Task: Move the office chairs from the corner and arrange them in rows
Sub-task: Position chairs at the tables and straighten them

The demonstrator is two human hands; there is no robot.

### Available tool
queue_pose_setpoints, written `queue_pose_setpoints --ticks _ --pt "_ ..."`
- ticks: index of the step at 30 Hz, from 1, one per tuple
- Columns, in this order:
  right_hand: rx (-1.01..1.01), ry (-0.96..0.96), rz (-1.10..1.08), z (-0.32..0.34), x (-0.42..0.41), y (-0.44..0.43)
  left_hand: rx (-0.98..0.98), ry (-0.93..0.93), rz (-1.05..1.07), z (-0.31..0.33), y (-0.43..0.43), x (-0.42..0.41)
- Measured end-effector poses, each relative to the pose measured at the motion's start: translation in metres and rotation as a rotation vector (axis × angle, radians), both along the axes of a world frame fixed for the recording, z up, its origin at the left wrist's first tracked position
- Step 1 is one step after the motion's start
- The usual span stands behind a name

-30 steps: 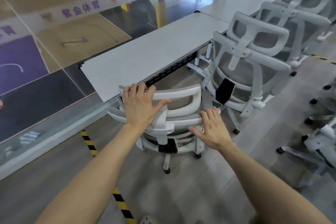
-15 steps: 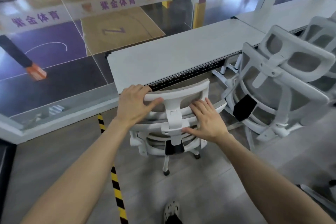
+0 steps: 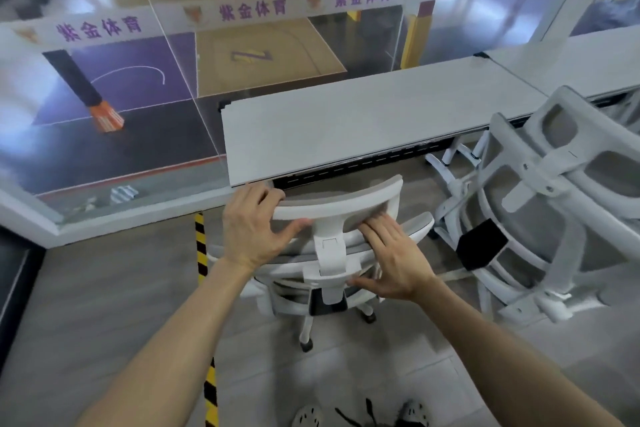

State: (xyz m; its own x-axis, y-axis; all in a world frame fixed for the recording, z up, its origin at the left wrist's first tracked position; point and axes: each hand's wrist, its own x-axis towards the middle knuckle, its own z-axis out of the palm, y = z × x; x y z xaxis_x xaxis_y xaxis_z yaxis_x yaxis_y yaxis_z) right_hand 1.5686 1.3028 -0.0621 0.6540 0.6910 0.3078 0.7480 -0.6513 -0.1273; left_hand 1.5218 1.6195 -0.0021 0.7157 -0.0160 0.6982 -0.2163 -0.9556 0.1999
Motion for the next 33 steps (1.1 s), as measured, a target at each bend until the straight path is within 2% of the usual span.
queue_pose_setpoints --ticks 5,13,21,28,33 --pt "-0.015 -0.014 0.106 -0.011 0.028 -0.014 0.104 0.022 0.087 -0.002 -0.035 -0.011" --pt "0.013 0.012 0.204 -0.019 0.052 -0.047 0.005 0.005 0.281 -0.004 -0.095 -0.016" --pt "0.006 -0.002 0.206 -0.022 0.049 -0.076 0.004 -0.051 0.312 -0.011 -0.123 -0.018" --pt "-0.038 -0.004 0.175 -0.017 0.041 -0.076 0.008 -0.020 0.309 -0.010 -0.121 -0.022" --pt "0.009 0.012 0.156 -0.017 0.036 -0.079 0.000 -0.051 0.282 -0.012 -0.124 -0.017"
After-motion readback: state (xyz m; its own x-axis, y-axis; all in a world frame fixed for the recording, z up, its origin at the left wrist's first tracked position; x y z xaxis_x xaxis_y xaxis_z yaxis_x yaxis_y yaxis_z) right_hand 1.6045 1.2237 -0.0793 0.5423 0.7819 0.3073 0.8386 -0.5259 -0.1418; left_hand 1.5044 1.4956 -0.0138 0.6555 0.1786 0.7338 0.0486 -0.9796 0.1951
